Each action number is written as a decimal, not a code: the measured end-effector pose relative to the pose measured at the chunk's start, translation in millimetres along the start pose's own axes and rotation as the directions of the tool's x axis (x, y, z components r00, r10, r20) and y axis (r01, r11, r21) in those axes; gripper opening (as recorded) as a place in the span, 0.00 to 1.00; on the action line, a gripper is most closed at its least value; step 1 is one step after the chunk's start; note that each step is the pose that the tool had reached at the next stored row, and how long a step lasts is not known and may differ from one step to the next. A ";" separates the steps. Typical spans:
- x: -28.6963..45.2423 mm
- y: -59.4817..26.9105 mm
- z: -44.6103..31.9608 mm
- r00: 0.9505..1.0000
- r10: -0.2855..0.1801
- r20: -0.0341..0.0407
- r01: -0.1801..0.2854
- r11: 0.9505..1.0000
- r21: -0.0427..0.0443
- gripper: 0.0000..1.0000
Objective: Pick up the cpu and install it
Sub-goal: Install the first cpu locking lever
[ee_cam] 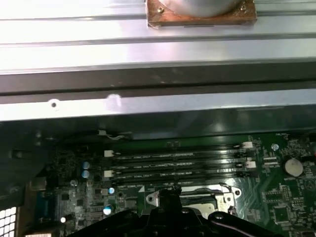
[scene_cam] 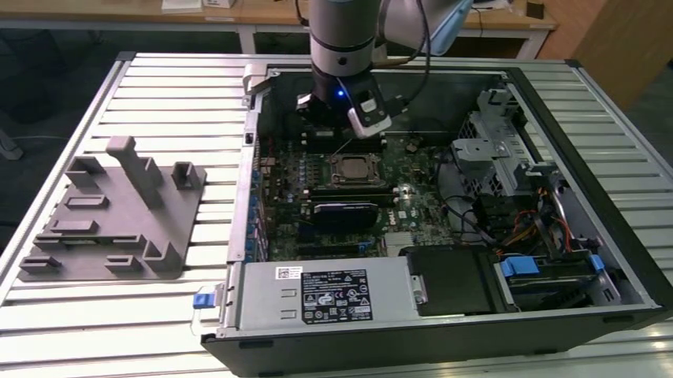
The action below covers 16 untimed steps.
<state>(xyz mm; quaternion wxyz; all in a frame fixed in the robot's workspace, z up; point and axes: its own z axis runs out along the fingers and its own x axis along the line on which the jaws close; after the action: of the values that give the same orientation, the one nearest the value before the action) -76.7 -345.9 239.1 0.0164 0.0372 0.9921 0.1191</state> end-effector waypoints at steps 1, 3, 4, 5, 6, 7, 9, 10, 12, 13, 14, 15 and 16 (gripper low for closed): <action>-1.5 0.1 0.1 1.000 0.001 0.001 -0.001 1.000 0.008 0.11; -2.6 0.2 0.1 1.000 0.004 0.002 -0.004 1.000 0.018 0.11; -2.6 0.2 0.1 1.000 0.004 0.002 -0.004 1.000 0.018 0.11; -2.6 0.2 0.1 1.000 0.004 0.002 -0.004 1.000 0.018 0.11; -2.6 0.2 0.1 1.000 0.004 0.002 -0.004 1.000 0.018 0.11; -2.7 0.2 0.2 1.000 0.004 0.003 -0.004 1.000 0.018 0.11; -3.0 0.1 0.9 1.000 0.003 0.005 -0.003 1.000 0.018 0.11; -3.8 0.1 1.3 1.000 0.003 0.005 -0.003 1.000 0.018 0.11; -8.4 0.2 2.1 1.000 0.003 0.006 -0.003 1.000 0.018 0.11; -10.9 0.3 2.5 1.000 0.003 0.006 -0.003 1.000 0.018 0.11; -12.3 0.3 2.9 1.000 0.003 0.006 -0.003 1.000 0.018 0.11; -13.4 0.4 3.3 1.000 0.003 0.006 -0.003 1.000 0.018 0.11; -13.8 0.5 3.9 1.000 0.003 0.006 -0.003 1.000 0.018 0.11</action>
<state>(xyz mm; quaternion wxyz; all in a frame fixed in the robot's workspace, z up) -62.8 -345.6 235.8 0.0188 0.0391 0.9930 0.1101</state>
